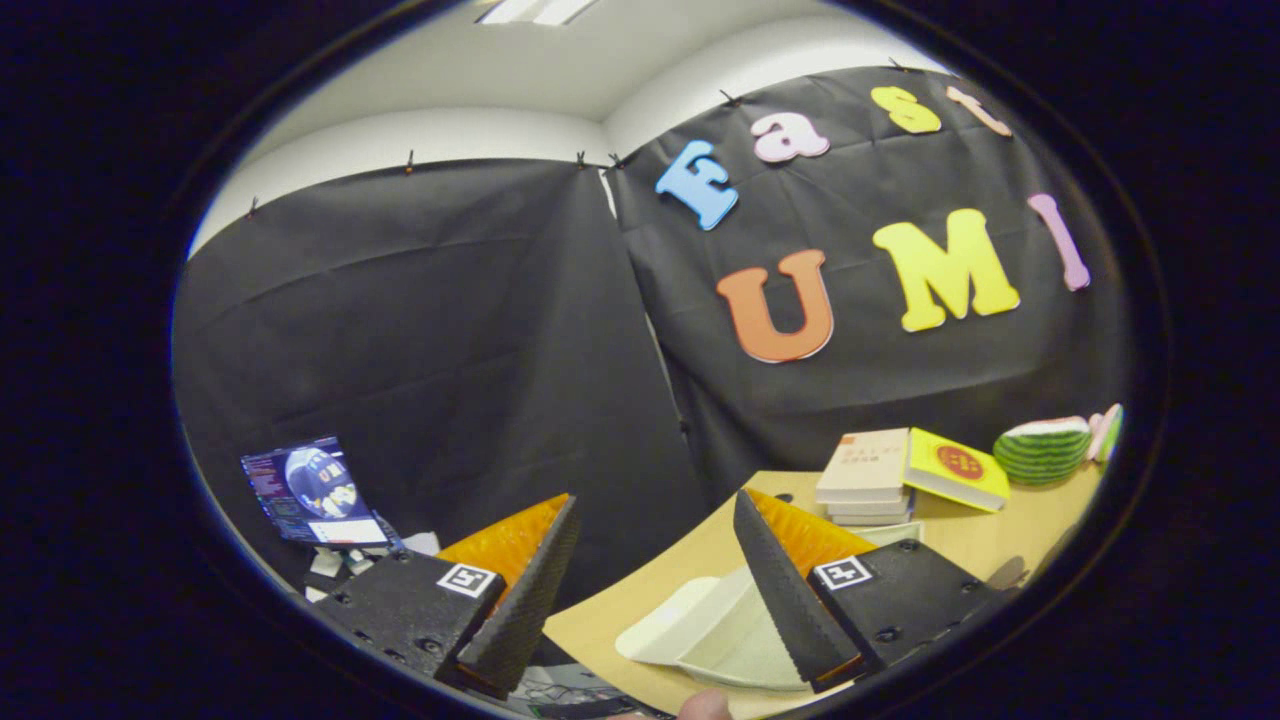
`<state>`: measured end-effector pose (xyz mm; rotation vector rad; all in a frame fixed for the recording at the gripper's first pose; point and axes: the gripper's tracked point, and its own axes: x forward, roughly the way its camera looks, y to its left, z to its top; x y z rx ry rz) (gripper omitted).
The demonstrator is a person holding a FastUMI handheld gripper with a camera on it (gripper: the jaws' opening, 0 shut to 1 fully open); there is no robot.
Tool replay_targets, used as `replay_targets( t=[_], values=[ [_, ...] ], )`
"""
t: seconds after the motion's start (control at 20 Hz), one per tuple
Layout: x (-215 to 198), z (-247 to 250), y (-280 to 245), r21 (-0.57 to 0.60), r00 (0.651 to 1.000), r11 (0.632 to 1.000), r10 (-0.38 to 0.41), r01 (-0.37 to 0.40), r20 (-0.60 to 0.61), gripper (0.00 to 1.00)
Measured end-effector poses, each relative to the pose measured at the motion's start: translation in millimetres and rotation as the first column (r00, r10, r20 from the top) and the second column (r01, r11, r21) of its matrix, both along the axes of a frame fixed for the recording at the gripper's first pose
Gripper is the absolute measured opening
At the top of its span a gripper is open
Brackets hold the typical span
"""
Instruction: Open the storage box then place both shoes into the box .Put the left shoe in first, then the right shoe, with the right side of both shoes facing outward in a uniform manner.
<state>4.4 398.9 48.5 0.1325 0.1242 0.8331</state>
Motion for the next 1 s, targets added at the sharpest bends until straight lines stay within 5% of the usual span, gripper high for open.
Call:
replay_targets(
  t=[0.4, 0.75, 1.0],
  values=[
    [4.3, 12.4, -102.7, -0.056, 0.951, 0.962, -0.255, 0.268, 0.174, 1.00],
    [24.0, 24.7, -232.3, -0.100, 0.860, 0.864, -0.469, 0.494, 0.198, 1.00],
    [31.4, 4.8, -281.8, -0.157, 0.820, 0.809, -0.533, 0.566, 0.206, 1.00]
  ],
)
